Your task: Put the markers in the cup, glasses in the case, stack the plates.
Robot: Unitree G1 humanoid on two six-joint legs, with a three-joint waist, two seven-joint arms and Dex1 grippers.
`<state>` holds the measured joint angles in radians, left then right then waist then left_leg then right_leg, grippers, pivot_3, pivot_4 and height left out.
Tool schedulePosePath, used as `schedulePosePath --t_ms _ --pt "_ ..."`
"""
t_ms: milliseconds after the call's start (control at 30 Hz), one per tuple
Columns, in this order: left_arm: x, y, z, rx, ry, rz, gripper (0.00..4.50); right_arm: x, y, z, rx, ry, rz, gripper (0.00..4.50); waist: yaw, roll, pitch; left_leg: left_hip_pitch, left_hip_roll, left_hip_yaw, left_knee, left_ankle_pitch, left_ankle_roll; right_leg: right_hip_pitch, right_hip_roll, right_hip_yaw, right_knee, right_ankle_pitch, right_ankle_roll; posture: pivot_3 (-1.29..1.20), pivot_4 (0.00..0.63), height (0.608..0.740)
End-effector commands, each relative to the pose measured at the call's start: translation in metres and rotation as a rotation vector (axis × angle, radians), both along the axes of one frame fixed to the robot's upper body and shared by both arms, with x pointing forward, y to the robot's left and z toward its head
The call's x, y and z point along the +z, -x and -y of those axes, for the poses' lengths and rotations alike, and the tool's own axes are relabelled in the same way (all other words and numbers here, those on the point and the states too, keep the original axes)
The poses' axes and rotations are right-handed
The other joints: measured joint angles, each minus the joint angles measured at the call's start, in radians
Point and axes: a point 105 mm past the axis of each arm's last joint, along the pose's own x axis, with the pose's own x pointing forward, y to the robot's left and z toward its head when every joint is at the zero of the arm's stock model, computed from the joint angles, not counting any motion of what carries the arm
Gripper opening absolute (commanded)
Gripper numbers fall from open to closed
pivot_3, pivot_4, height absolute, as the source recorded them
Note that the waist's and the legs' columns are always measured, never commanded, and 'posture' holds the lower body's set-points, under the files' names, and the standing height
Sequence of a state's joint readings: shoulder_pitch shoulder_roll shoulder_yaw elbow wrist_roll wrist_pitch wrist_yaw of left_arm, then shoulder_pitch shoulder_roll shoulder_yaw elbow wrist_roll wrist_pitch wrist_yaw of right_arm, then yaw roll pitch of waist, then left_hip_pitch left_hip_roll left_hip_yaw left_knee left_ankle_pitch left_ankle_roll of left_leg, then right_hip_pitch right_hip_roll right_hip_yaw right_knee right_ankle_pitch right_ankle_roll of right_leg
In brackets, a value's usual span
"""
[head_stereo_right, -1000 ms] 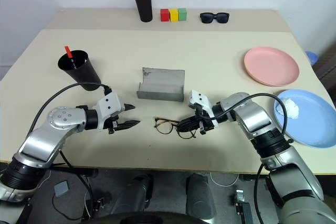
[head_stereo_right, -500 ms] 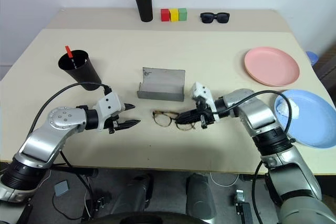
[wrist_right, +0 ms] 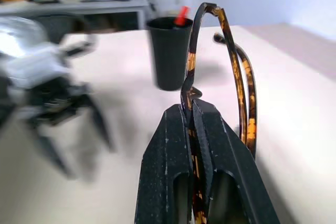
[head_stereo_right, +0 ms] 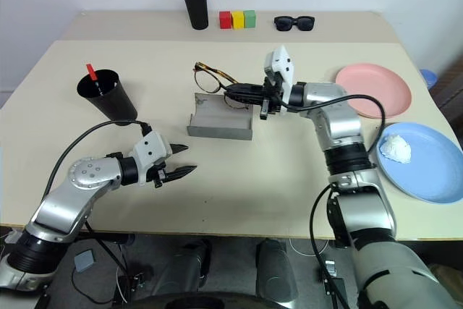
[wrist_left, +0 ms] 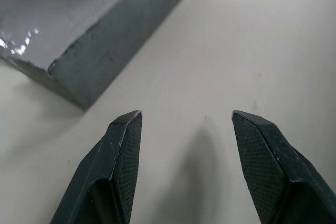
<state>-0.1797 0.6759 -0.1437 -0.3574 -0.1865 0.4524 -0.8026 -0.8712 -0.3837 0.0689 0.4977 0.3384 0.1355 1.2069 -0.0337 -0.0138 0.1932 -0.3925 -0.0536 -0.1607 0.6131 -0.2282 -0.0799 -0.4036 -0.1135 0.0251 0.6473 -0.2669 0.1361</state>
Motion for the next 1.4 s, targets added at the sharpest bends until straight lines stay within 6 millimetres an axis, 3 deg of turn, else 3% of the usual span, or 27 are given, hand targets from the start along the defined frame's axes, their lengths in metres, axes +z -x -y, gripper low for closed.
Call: schedulePosePath --t_ms 33,533,1133,1233,1400 --pt "0.016 0.000 0.000 0.001 0.006 0.071 2.78 0.012 -0.009 -0.006 -0.023 -0.015 0.097 0.04 -0.003 0.000 0.000 0.000 0.000 0.000 0.000 0.000 0.000 0.000 0.000 0.000 0.000 0.000 0.000 0.00 0.150 0.740" --pt "0.020 0.001 -0.012 0.071 -0.029 0.075 2.78 -0.037 -0.008 -0.028 0.066 0.116 0.072 0.04 -0.012 0.001 0.000 0.000 0.000 0.000 0.000 0.000 0.000 -0.001 0.000 0.000 0.001 0.000 0.000 0.00 0.150 0.740" --pt "0.019 0.004 -0.012 0.083 -0.028 0.063 2.78 -0.054 -0.009 -0.028 0.079 0.240 0.072 0.04 -0.013 0.001 0.000 0.001 0.000 0.000 0.000 0.000 0.000 -0.001 0.000 0.000 0.001 0.000 0.000 0.00 0.150 0.740" --pt "0.019 0.004 -0.012 0.084 -0.028 0.065 2.78 -0.055 -0.009 -0.026 0.080 0.256 0.062 0.99 -0.013 0.001 0.000 0.001 0.000 0.000 0.000 0.000 0.000 -0.001 0.000 0.000 0.001 0.000 0.000 0.00 0.150 0.740" --pt "0.019 0.003 -0.013 0.087 -0.025 0.067 2.78 -0.053 -0.011 -0.023 0.059 0.255 0.081 3.51 -0.012 0.001 0.000 0.001 0.000 0.000 0.000 0.000 0.000 -0.001 0.000 0.000 0.001 0.000 0.000 0.00 0.150 0.740"
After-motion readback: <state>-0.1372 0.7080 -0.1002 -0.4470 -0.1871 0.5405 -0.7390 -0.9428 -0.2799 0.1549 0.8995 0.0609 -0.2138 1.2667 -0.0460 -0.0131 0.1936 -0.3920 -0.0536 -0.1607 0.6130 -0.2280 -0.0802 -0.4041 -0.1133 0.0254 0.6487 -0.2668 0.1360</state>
